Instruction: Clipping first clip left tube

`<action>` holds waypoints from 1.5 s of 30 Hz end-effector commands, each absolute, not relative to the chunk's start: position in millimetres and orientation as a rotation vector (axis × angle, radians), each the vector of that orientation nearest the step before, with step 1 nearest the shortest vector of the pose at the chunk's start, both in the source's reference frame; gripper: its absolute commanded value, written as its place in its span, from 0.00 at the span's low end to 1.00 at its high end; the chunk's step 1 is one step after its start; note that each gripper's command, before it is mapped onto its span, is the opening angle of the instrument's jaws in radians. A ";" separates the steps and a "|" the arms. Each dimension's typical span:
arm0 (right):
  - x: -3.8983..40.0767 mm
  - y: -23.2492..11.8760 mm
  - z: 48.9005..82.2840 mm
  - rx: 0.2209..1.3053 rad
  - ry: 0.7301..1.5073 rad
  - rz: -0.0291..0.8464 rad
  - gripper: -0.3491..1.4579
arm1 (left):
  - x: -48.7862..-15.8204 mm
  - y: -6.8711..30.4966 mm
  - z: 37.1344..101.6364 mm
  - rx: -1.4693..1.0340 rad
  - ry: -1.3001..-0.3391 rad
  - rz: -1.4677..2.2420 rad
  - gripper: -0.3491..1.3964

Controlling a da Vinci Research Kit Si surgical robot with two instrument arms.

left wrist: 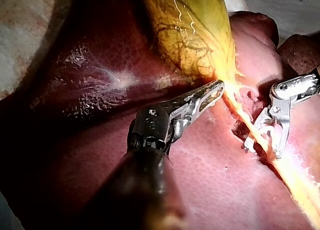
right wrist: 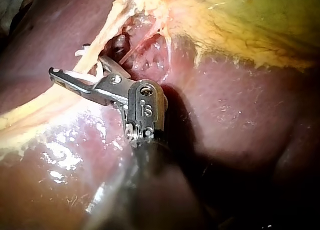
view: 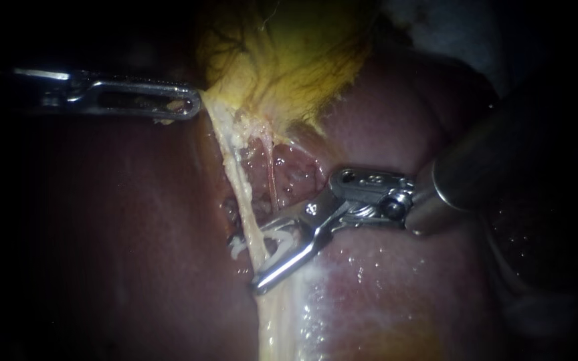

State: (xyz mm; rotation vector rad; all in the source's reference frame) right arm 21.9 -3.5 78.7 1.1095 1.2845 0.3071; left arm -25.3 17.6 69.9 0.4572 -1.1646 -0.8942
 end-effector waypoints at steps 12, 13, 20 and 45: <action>22.3 -4.8 76.9 1.175 1.307 0.246 0.46 | -25.3 17.6 69.9 0.458 -1.165 -0.894 0.00; 22.3 -4.9 76.7 1.180 1.309 0.241 0.46 | -25.3 17.6 69.9 0.458 -1.165 -0.894 0.00; 22.5 -5.3 76.2 1.193 1.310 0.227 0.42 | -25.3 17.6 69.9 0.458 -1.165 -0.894 0.00; 22.8 -4.6 74.9 1.259 1.254 0.304 0.00 | -25.3 17.6 69.9 0.458 -1.165 -0.894 0.00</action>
